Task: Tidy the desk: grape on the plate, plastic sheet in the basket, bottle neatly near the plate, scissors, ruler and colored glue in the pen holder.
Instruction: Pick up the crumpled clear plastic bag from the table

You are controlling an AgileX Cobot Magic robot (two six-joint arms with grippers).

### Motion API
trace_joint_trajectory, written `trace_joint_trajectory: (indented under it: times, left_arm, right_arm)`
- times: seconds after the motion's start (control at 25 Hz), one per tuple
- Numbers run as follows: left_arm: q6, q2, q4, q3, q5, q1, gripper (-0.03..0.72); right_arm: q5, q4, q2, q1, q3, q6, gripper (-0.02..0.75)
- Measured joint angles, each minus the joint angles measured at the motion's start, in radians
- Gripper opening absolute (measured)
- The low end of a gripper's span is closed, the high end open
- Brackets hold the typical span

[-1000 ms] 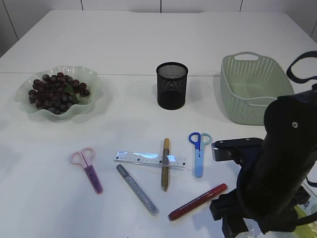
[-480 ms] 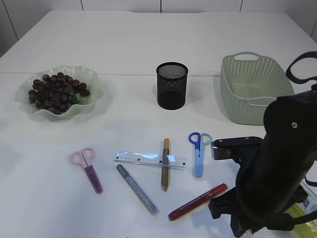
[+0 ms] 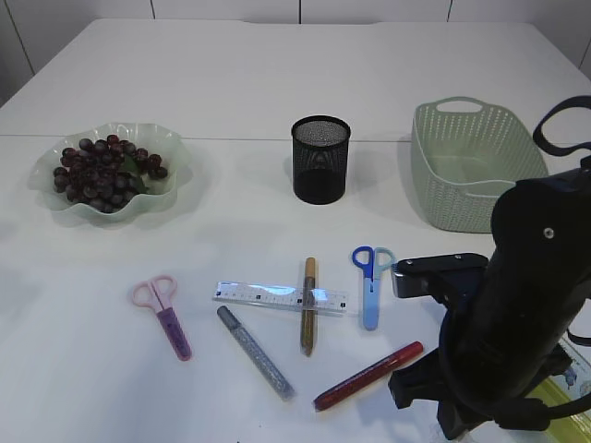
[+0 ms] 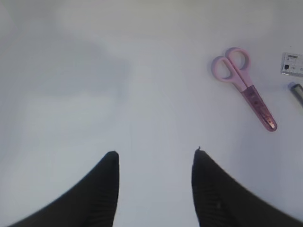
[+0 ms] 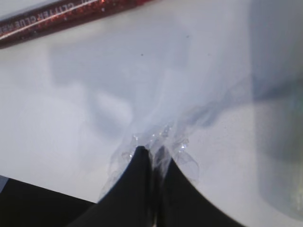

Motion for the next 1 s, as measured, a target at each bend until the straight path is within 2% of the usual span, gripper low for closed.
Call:
trace_joint_trajectory:
  times: [0.44,0.64,0.76,1.0]
  left_arm:
    - [0.0,0.0,-0.002,0.0,0.0,0.0,0.362]
    - [0.0,0.0,-0.002,0.0,0.0,0.0,0.363]
    - [0.0,0.0,-0.002,0.0,0.0,0.0,0.363]
    - [0.0,0.0,-0.002,0.0,0.0,0.0,0.363]
  right_arm:
    - [0.019,0.077,-0.067,0.0,-0.033,-0.076,0.015]
    - [0.074,0.023,-0.161,-0.005,-0.139,-0.085,0.015]
    - [0.101,-0.02,-0.187,-0.051,-0.221,-0.089,0.015]
    - [0.086,-0.077,-0.191,-0.248,-0.38,-0.089,0.015]
